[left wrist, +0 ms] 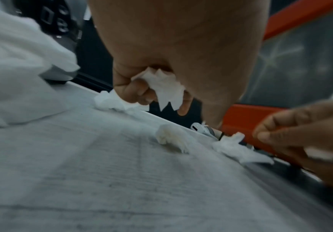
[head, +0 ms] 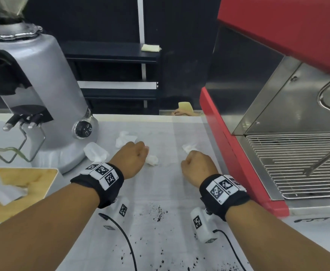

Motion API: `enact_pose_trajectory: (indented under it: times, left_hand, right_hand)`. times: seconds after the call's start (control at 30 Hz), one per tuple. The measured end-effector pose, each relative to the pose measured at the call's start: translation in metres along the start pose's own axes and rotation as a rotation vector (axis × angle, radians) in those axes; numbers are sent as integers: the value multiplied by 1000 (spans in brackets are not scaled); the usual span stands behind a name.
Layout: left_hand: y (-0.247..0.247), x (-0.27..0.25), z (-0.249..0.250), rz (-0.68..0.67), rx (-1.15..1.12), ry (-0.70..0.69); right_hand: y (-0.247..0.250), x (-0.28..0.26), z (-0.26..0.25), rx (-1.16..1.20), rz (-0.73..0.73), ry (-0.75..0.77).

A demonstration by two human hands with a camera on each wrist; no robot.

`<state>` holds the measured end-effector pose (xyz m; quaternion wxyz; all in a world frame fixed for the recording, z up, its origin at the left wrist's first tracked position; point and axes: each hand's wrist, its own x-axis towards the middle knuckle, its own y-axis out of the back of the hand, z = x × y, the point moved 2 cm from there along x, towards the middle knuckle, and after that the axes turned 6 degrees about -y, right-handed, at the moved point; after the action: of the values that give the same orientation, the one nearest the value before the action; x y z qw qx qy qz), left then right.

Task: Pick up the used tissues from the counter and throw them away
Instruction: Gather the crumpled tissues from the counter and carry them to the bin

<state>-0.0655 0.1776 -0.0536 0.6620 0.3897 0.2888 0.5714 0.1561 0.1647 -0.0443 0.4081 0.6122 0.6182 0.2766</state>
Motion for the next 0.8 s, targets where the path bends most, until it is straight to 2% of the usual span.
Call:
enact_pose_trajectory:
  times: [0.07, 0.13, 0.23, 0.5, 0.6, 0.8]
  left_hand:
    - [-8, 5, 2, -103, 120, 29]
    - [-19, 9, 4, -221, 255, -19]
    - [-34, 14, 4, -267, 308, -35]
    - [-34, 17, -8, -115, 186, -5]
    - [-23, 11, -7, 3, 129, 32]
    - [11, -17, -14, 208, -66, 57]
  right_hand:
    - [-4, 6, 2, 23, 36, -26]
    - [-8, 15, 6, -23, 76, -36]
    - [-11, 27, 9, -136, 87, -21]
    - [-18, 51, 5, -224, -91, -49]
    - [-23, 57, 6, -258, -171, -77]
    - [-36, 63, -10, -351, -126, -8]
